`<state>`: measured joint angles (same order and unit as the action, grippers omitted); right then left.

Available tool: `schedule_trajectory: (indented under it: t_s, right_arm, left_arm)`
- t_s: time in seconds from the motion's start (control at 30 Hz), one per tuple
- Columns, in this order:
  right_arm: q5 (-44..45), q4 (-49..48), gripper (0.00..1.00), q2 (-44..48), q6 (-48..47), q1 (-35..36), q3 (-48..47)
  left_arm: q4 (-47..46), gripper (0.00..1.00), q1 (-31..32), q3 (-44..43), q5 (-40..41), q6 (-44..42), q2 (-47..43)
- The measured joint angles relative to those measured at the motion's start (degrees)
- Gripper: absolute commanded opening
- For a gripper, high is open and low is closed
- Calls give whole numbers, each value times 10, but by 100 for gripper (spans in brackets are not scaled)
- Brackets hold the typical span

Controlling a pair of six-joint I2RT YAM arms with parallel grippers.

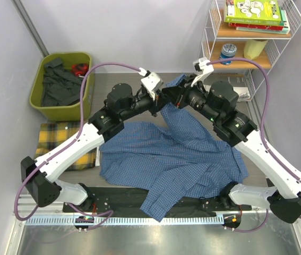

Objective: Fold and stack the long sleeve shirts
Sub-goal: Flatten the shirt out

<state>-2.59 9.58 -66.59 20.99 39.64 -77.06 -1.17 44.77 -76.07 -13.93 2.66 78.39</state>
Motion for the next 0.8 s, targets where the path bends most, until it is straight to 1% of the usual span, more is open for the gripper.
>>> schedule_trajectory:
  t_s: [0.07,0.1,0.2,0.23,0.27,0.33,0.4,0.47,0.53,0.6,0.67,0.73,0.8]
  right_arm:
    - [-3,5,44,10,-24,0,0]
    - [-6,13,58,16,-42,1,-4]
    - [-13,35,70,41,-106,1,-22]
    - [-10,42,79,54,-128,0,-24]
    - [-5,52,84,72,-151,-2,-24]
    - [9,79,97,108,-194,-8,-24]
    - [23,99,100,141,-231,-19,-16]
    - [27,125,100,174,-267,-39,10]
    - [13,152,99,199,-291,-72,37]
    - [-33,180,97,207,-315,-137,74]
    - [-78,209,93,195,-334,-194,100]
    - [-141,240,90,158,-358,-265,116]
    - [-193,264,84,115,-382,-320,118]
  left_arm:
    - [1,0,1,-3,-11,0,0]
    - [2,0,-1,-4,-19,0,-2]
    - [7,0,-17,-4,-59,0,-5]
    - [10,0,-23,-4,-73,1,-7]
    - [12,0,-30,-4,-87,3,-10]
    - [18,0,-44,-5,-116,12,-17]
    - [25,0,-63,-11,-163,28,-20]
    - [26,0,-82,-22,-218,45,-20]
    - [25,0,-94,-32,-266,59,-21]
    - [17,0,-99,-40,-312,68,-20]
    - [10,0,-98,-46,-351,77,-20]
    - [6,0,-96,-54,-385,82,-20]
    - [5,0,-96,-64,-414,86,-20]
